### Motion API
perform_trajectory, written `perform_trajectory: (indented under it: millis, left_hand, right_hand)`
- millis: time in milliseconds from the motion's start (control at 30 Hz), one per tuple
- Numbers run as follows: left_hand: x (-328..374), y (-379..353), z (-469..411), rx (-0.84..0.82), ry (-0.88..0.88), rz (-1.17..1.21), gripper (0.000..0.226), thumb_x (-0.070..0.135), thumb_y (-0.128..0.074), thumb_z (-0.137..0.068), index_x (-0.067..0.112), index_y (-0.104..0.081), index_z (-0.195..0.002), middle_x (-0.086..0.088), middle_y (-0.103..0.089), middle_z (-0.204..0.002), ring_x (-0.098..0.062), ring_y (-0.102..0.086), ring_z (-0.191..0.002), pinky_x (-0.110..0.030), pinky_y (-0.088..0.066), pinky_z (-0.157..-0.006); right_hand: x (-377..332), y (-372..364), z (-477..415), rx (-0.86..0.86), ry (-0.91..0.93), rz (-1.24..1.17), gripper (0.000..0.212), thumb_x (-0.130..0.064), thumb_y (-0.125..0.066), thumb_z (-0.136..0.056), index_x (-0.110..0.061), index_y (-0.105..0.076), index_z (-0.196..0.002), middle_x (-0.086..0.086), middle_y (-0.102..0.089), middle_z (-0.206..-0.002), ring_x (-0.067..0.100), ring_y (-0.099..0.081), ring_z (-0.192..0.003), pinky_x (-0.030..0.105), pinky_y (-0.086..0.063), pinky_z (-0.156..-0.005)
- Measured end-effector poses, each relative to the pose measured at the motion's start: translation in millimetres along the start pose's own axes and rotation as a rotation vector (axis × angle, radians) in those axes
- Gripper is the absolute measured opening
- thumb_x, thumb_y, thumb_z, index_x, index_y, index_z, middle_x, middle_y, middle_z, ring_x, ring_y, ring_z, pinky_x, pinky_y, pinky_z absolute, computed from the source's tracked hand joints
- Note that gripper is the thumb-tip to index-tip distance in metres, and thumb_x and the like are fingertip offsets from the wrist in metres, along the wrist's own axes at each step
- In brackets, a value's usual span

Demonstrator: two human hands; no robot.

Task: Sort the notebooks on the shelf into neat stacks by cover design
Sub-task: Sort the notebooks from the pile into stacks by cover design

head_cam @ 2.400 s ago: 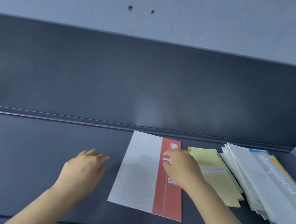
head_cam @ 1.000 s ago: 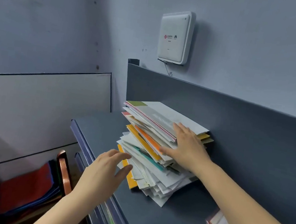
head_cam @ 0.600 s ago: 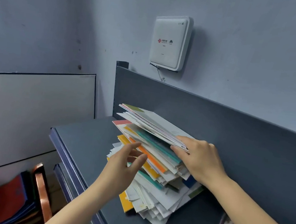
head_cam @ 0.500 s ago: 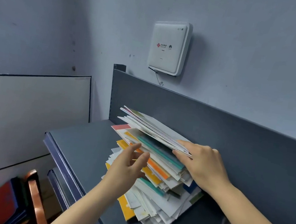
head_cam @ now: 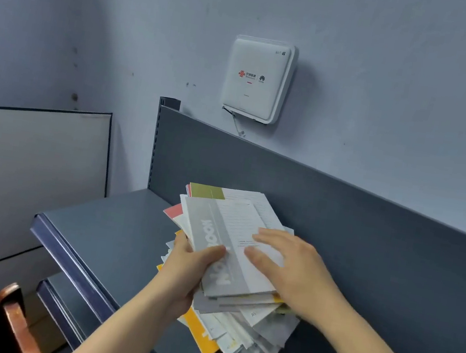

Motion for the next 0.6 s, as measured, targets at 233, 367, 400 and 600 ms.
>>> perform_trajectory:
  millis: [233, 367, 400, 600]
  left_hand:
    - [-7.1, 8.1, 4.1, -0.002, 0.041, 0.064, 0.044, 0.009, -0.063, -0.088, 0.019, -0.043, -0.126, -0.003, -0.070, -0.110, -0.022, -0.073, -0.085, -0.029, -0.058, -0.059]
    - [-7.8, 12.8, 0.3, -0.077, 0.064, 0.050, 0.044, 0.011, -0.064, -0.088, 0.022, -0.044, -0.127, -0.003, -0.070, -0.113, -0.026, -0.072, -0.093, -0.040, -0.058, -0.075]
    - [-5.9, 15.3, -0.5, -0.096, 0.064, 0.037, 0.043, 0.010, -0.064, -0.088, 0.020, -0.047, -0.126, -0.004, -0.071, -0.112, -0.027, -0.071, -0.094, -0.041, -0.058, -0.077]
    - [11.7, 39.5, -1.0, -0.107, 0.027, 0.022, 0.032, 0.008, -0.060, -0.090, 0.011, -0.054, -0.121, -0.010, -0.073, -0.107, -0.031, -0.072, -0.089, -0.036, -0.058, -0.060]
  right_hand:
    - [61.8, -12.2, 4.3, -0.009, -0.442, -0.545, 0.029, -0.028, -0.059, -0.093, -0.022, -0.058, -0.121, -0.012, -0.068, -0.105, 0.007, -0.065, -0.094, 0.020, -0.050, -0.069]
    - [56.8, -16.3, 11.3, 0.062, -0.456, -0.648, 0.027, -0.013, -0.068, -0.086, -0.015, -0.067, -0.113, -0.004, -0.074, -0.101, 0.014, -0.070, -0.092, 0.032, -0.057, -0.082]
    - [54.9, -16.4, 13.4, 0.087, -0.451, -0.670, 0.027, -0.011, -0.069, -0.085, -0.015, -0.067, -0.112, -0.004, -0.074, -0.100, 0.014, -0.070, -0.092, 0.033, -0.057, -0.083]
    - [48.5, -16.2, 11.8, 0.120, -0.456, -0.642, 0.030, -0.028, -0.045, -0.099, -0.013, -0.070, -0.106, 0.002, -0.072, -0.105, 0.021, -0.065, -0.104, 0.040, -0.050, -0.093]
Point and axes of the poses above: each hand's wrist, its own z-axis away from the middle knuckle, its own y-axis out of the back of the hand, x = y × z, the point moved 8 cm from there along -z, towards the middle knuckle
